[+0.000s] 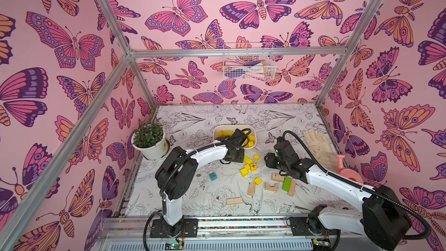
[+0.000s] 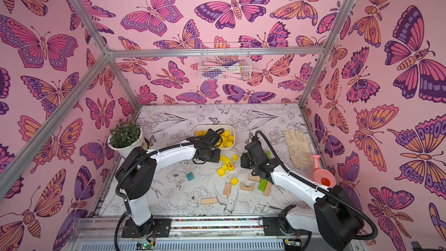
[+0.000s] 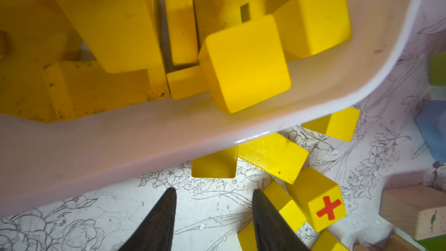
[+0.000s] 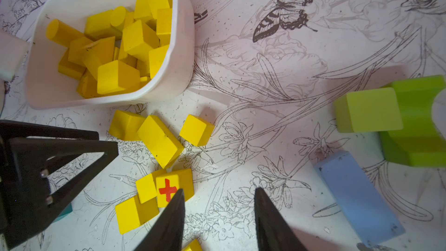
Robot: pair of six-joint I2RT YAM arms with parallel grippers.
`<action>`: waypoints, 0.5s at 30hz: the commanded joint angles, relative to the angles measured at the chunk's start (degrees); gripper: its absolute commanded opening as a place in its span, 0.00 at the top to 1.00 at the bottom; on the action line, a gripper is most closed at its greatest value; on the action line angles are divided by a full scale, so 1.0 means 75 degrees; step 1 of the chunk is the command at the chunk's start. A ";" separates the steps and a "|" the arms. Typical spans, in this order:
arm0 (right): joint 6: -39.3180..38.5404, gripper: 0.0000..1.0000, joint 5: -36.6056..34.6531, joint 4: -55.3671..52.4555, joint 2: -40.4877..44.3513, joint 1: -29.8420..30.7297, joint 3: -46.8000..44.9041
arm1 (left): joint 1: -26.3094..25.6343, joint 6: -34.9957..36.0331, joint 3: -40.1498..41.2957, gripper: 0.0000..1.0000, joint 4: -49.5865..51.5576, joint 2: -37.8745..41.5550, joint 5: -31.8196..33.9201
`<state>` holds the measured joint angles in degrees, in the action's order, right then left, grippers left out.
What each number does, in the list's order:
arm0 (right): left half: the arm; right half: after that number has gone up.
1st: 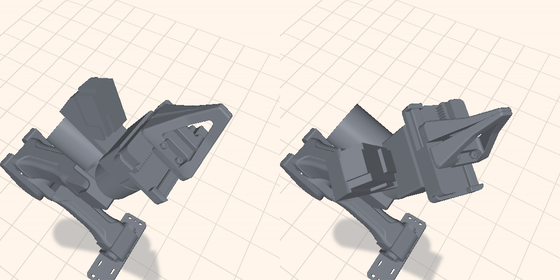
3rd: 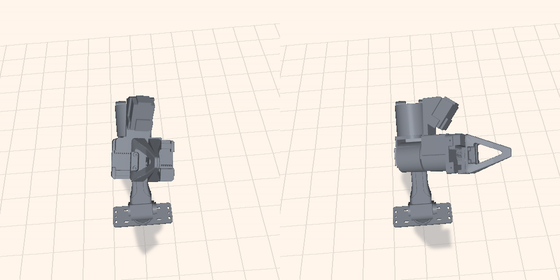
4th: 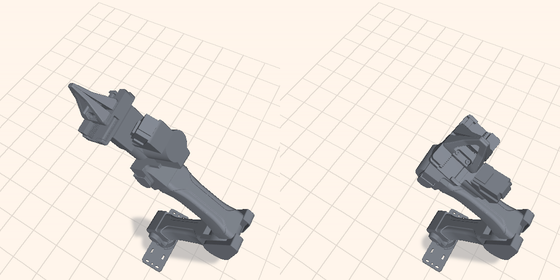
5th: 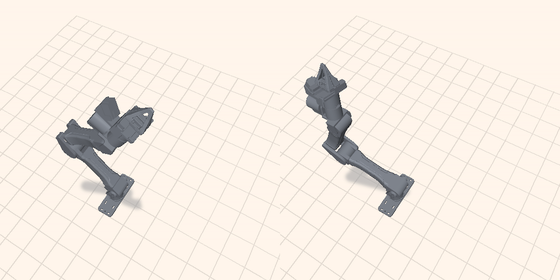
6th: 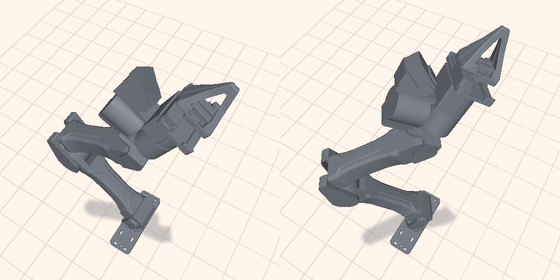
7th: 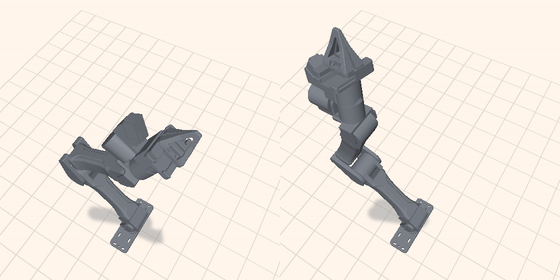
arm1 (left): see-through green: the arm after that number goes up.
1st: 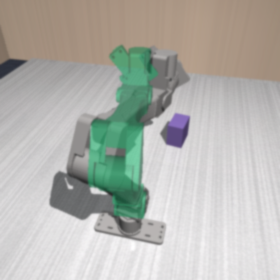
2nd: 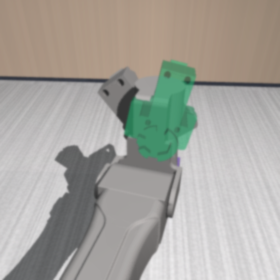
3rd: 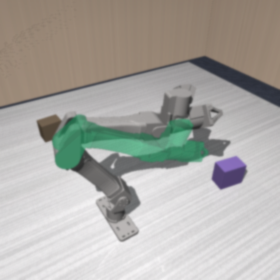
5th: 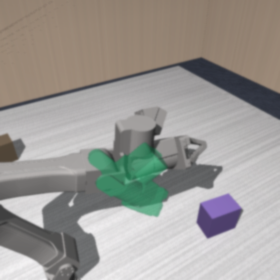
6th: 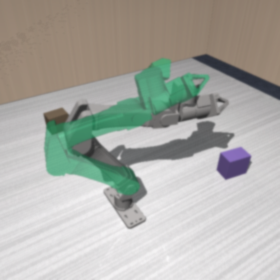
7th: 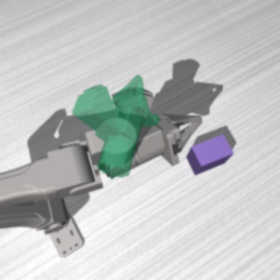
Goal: Pick out the yellow building blocks
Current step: Pick up the building block from the center of the board.
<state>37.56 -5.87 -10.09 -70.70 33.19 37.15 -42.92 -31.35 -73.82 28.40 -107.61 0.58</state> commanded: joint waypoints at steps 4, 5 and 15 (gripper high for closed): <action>0.0101 0.52 0.0254 0.0196 0.0177 -0.0123 -0.0187 | -0.0102 -0.0135 -0.0667 0.48 0.0690 -0.0546 0.0239; 0.0115 0.52 0.0295 0.0215 0.0197 -0.0130 -0.0211 | -0.0111 -0.0144 -0.0771 0.48 0.0743 -0.0634 0.0239; 0.0172 0.52 0.0576 0.0389 0.0392 -0.0367 -0.0426 | -0.0161 -0.0272 -0.1759 0.50 0.1503 -0.1418 0.0400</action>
<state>37.93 -2.66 -8.16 -68.90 31.20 34.44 -43.90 -32.49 -85.14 35.44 -116.49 1.87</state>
